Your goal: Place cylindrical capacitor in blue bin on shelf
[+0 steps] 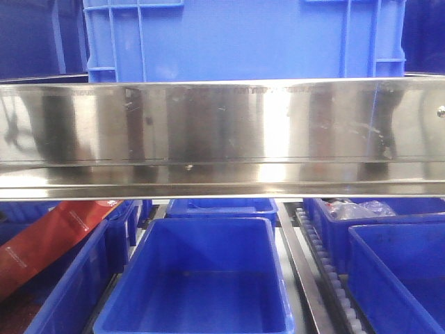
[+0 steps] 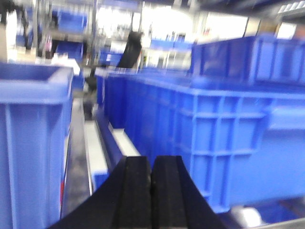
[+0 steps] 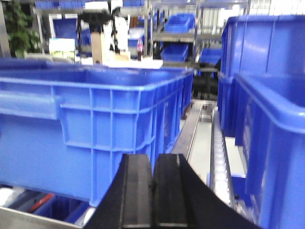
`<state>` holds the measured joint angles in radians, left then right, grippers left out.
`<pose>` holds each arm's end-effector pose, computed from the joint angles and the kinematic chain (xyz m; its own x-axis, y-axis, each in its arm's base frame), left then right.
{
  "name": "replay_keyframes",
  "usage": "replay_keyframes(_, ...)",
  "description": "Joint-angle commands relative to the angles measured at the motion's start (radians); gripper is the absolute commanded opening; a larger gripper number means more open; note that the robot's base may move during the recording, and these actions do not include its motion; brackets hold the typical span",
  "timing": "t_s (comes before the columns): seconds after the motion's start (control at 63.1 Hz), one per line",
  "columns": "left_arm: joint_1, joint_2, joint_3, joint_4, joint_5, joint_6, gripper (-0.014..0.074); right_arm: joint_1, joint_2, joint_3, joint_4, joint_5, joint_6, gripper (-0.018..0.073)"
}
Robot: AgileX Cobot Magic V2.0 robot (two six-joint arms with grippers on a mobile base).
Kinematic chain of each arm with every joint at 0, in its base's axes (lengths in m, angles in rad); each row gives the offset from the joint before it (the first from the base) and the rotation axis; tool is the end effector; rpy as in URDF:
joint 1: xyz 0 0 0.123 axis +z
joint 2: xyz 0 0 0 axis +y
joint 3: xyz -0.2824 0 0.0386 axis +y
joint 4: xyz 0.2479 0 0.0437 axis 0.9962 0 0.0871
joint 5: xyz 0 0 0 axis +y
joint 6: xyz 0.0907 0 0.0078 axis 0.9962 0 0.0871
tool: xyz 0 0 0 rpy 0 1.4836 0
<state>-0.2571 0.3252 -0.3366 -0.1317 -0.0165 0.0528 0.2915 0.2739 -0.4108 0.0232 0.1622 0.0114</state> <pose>0.0799 -0.0208 0.3066 0.0907 -0.1053 -0.9903 0.2602 0.9624 -0.0785 0.0660 0.0202 0.3192 0.0493 0.0506 -0.9975 -0.2928 0.9556 0.0340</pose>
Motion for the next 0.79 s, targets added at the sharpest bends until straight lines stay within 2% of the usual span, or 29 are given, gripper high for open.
replay_keyframes(0.0, 0.005, -0.05, 0.005, -0.004, -0.009, -0.005, -0.0111, -0.008, -0.03, 0.001, -0.01, -0.013, -0.005, -0.0168)
replay_keyframes(0.587, 0.005, -0.1, 0.005, -0.004, -0.009, -0.005, -0.0111, -0.01, -0.041, 0.006, -0.014, -0.029, -0.005, -0.0168)
replay_keyframes(0.698, 0.005, -0.1, 0.005, -0.004, -0.009, -0.005, -0.0111, -0.06, -0.055, 0.053, -0.05, -0.04, -0.005, -0.0168)
replay_keyframes(0.777, 0.005, -0.1, 0.005, -0.004, -0.009, -0.005, -0.0111, -0.139, -0.08, 0.125, -0.023, -0.078, -0.005, -0.0168)
